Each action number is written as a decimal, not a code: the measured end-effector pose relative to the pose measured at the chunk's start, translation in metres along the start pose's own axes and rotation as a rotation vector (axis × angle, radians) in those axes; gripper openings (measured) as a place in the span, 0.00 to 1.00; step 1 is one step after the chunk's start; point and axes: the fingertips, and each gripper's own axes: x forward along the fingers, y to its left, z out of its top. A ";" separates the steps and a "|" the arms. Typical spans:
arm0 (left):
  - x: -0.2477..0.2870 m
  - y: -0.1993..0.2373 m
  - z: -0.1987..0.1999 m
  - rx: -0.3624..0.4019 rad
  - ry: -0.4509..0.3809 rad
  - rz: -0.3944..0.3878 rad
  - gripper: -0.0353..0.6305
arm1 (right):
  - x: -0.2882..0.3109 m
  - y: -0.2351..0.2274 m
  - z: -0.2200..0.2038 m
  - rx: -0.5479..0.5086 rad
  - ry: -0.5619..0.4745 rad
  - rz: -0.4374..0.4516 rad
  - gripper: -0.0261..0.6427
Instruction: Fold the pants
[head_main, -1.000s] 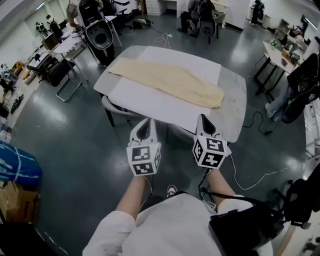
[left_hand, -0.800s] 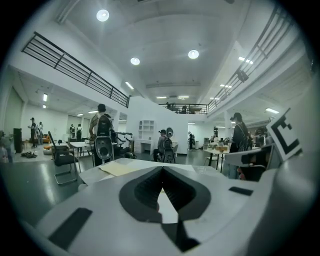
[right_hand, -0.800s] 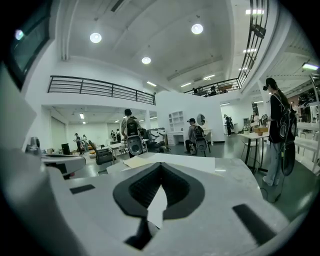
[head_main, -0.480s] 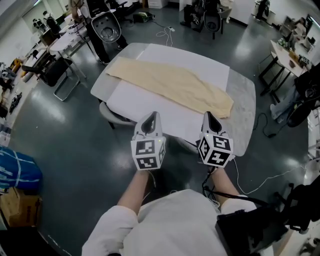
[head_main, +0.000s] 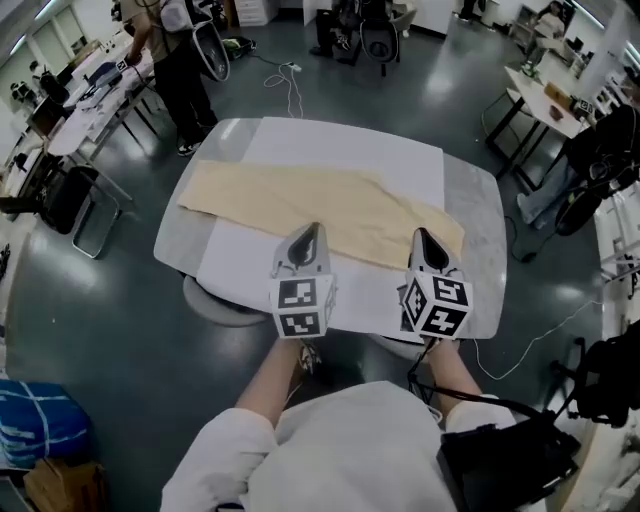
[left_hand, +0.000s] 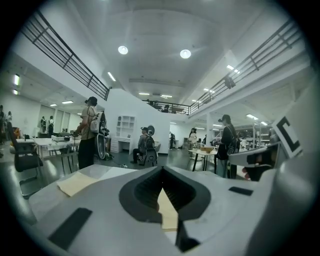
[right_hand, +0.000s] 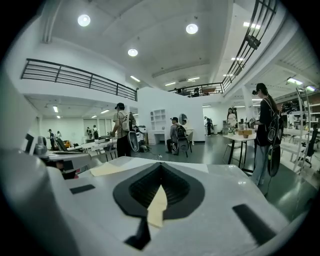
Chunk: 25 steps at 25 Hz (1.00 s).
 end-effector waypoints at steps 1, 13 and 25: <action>0.011 0.004 -0.001 -0.005 0.010 -0.026 0.06 | 0.007 0.001 0.001 0.000 0.005 -0.021 0.03; 0.101 -0.025 -0.034 -0.027 0.128 -0.168 0.06 | 0.055 -0.047 -0.016 0.030 0.079 -0.119 0.03; 0.132 -0.169 -0.086 0.034 0.274 -0.481 0.06 | -0.036 -0.173 -0.065 0.104 0.163 -0.452 0.03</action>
